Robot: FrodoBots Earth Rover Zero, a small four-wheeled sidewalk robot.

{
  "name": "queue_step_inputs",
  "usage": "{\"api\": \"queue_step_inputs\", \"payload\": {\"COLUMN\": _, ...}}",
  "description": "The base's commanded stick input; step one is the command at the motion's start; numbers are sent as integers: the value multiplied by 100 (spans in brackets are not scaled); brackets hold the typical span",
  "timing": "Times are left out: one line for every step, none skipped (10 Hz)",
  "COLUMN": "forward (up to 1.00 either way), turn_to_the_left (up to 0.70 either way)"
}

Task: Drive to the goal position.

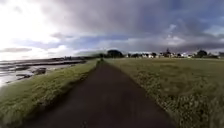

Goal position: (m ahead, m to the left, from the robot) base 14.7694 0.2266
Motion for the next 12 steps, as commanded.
{"api": "queue_step_inputs", "payload": {"forward": 70, "turn_to_the_left": 0}}
{"api": "queue_step_inputs", "payload": {"forward": 70, "turn_to_the_left": 0}}
{"api": "queue_step_inputs", "payload": {"forward": 70, "turn_to_the_left": 0}}
{"api": "queue_step_inputs", "payload": {"forward": 70, "turn_to_the_left": 0}}
{"api": "queue_step_inputs", "payload": {"forward": 70, "turn_to_the_left": 0}}
{"api": "queue_step_inputs", "payload": {"forward": 70, "turn_to_the_left": 0}}
{"api": "queue_step_inputs", "payload": {"forward": 70, "turn_to_the_left": 0}}
{"api": "queue_step_inputs", "payload": {"forward": 70, "turn_to_the_left": 0}}
{"api": "queue_step_inputs", "payload": {"forward": 70, "turn_to_the_left": 0}}
{"api": "queue_step_inputs", "payload": {"forward": 70, "turn_to_the_left": 0}}
{"api": "queue_step_inputs", "payload": {"forward": 70, "turn_to_the_left": 0}}
{"api": "queue_step_inputs", "payload": {"forward": 70, "turn_to_the_left": 0}}
